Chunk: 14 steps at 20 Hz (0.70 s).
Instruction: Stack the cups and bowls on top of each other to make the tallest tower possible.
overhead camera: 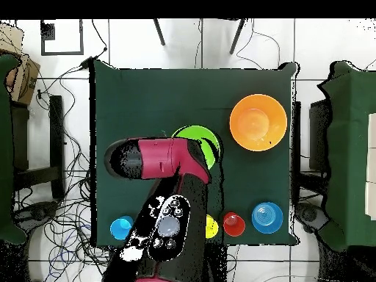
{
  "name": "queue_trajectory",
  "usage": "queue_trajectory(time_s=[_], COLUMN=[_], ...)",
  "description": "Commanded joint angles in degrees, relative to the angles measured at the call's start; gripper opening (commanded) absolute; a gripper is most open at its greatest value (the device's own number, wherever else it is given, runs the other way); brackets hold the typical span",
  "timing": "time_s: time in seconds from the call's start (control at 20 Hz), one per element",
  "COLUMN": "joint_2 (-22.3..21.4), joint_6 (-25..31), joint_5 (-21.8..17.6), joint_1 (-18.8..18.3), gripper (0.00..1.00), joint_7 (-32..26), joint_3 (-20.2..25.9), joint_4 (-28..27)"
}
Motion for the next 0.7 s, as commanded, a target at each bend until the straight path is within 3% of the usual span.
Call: queue_trajectory(time_s=[0.05, 0.7], joint_2=[-0.24, 0.38], joint_6=[1.67, 0.62], joint_5=[2.13, 3.28], joint_1=[2.44, 2.83], gripper=[0.0, 0.0], joint_7=[10.84, 10.54], joint_3=[2.16, 1.71], joint_4=[4.79, 4.91])
